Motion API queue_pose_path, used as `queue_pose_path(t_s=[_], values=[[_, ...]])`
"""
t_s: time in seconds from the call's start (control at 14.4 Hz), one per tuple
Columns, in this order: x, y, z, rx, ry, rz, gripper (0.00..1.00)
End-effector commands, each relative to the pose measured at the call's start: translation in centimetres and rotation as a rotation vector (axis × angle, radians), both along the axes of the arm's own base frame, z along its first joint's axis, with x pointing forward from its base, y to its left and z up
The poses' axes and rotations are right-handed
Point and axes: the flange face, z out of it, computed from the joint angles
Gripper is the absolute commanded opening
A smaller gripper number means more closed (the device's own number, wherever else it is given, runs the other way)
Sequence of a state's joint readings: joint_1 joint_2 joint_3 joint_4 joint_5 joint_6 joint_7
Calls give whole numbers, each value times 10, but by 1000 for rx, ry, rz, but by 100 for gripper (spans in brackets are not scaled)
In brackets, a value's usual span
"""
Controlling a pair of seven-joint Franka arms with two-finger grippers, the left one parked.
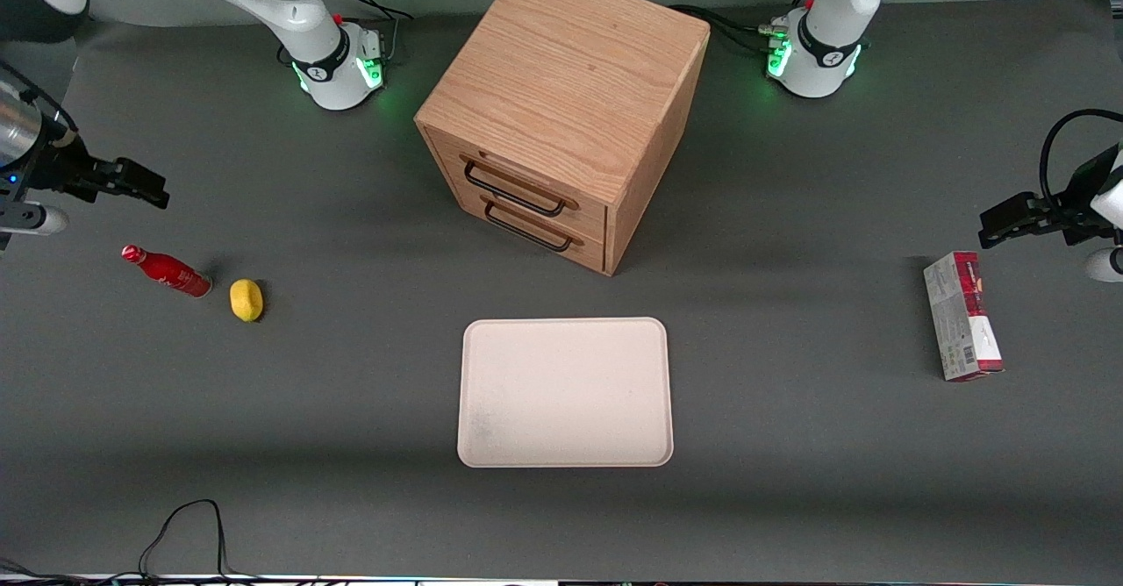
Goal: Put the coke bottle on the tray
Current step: 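Move the open right gripper down over the red Coca-Cola bottle's neck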
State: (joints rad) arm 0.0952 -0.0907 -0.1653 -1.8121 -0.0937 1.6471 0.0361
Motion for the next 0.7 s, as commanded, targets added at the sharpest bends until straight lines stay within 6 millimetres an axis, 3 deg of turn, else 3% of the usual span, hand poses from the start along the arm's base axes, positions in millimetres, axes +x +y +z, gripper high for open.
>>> queue_pose_path(t_s=[0.0, 0.35, 0.63], values=[[-9, -65, -37, 7, -27, 54, 100], [-37, -150, -123, 10, -127, 120, 100], [-40, -167, -175, 12, -155, 92, 100]])
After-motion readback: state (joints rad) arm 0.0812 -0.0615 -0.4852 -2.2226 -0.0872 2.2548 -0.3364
